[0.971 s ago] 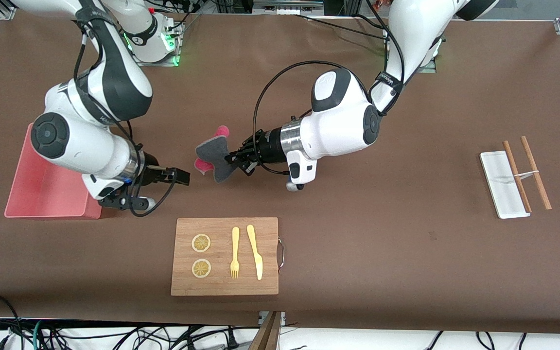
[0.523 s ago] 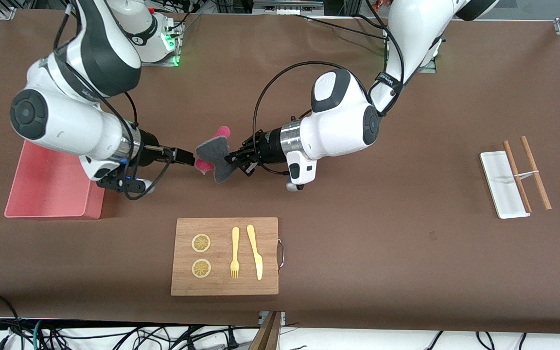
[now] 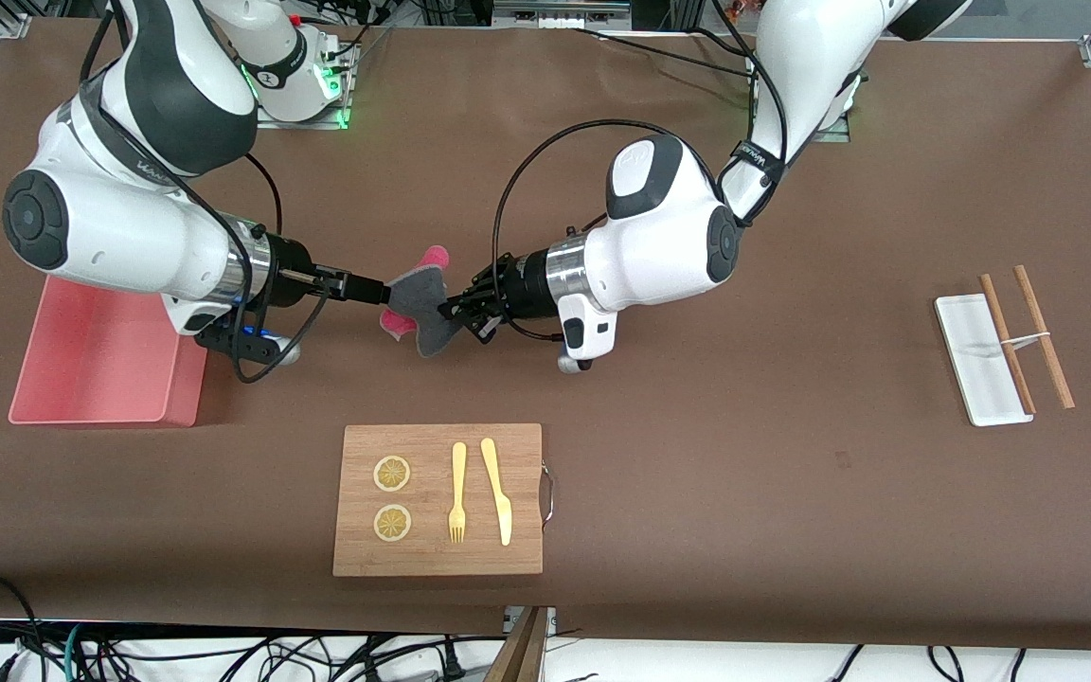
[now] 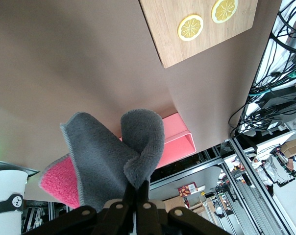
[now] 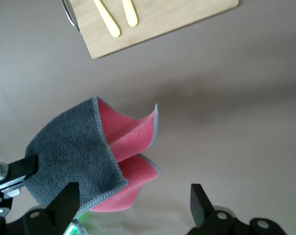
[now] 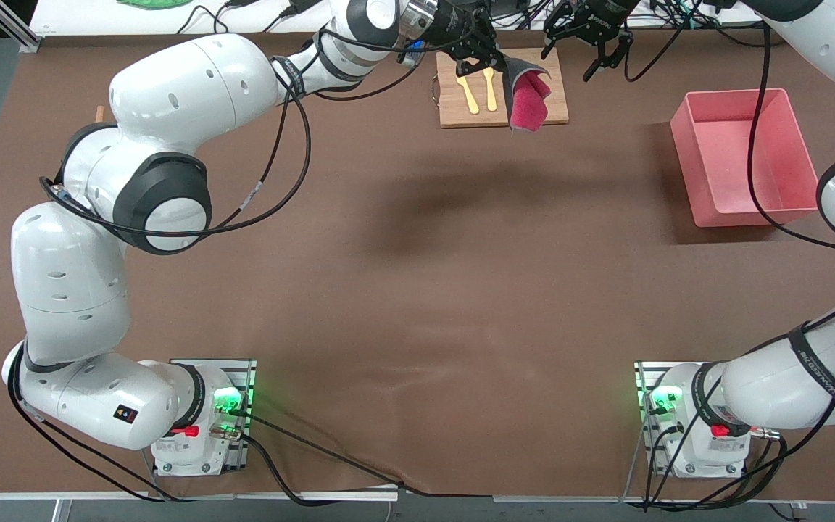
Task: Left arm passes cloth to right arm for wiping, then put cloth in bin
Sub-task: 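Reach the right gripper toward the cloth held by the left gripper, then grasp the cloth with the right gripper beside the left gripper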
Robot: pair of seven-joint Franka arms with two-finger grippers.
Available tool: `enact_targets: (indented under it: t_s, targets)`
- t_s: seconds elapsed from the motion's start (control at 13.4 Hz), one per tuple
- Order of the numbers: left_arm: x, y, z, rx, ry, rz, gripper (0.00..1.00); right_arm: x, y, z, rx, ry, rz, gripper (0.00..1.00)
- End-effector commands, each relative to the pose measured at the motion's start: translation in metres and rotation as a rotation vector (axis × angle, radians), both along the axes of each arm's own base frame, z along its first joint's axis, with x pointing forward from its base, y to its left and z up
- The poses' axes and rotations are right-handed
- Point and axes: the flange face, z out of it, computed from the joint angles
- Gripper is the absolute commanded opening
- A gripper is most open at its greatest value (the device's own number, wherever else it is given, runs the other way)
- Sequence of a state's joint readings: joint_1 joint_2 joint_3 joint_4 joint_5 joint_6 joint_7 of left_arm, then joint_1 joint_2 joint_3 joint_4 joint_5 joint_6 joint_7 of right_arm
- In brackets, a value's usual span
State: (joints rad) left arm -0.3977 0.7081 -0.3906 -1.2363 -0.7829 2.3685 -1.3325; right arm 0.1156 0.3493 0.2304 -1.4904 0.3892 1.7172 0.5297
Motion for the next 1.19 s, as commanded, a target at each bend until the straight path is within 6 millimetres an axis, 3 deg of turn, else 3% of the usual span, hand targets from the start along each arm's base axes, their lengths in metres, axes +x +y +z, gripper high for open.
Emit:
enact_targets:
  t_s: [0.0, 0.52, 0.67, 0.82, 1.12]
  targets:
    - [0.004, -0.005, 0.002, -0.026, 0.008, 0.02, 0.0, -0.006, 0.002, -0.007, 0.024, 0.034, -0.027, 1.0]
    - [0.004, -0.005, 0.002, -0.025, 0.009, 0.019, 0.0, -0.01, 0.013, -0.023, 0.117, 0.085, -0.1, 0.98]
    - [0.004, -0.005, 0.002, -0.025, 0.008, 0.019, 0.0, -0.01, 0.014, -0.023, 0.128, 0.086, -0.105, 0.85]
    - [0.004, -0.005, 0.002, -0.025, 0.009, 0.019, 0.0, -0.011, 0.016, -0.025, 0.128, 0.088, -0.103, 0.81]
    - [0.004, -0.005, 0.002, -0.025, 0.008, 0.019, 0.0, -0.014, 0.015, -0.035, 0.12, 0.104, -0.099, 0.82]
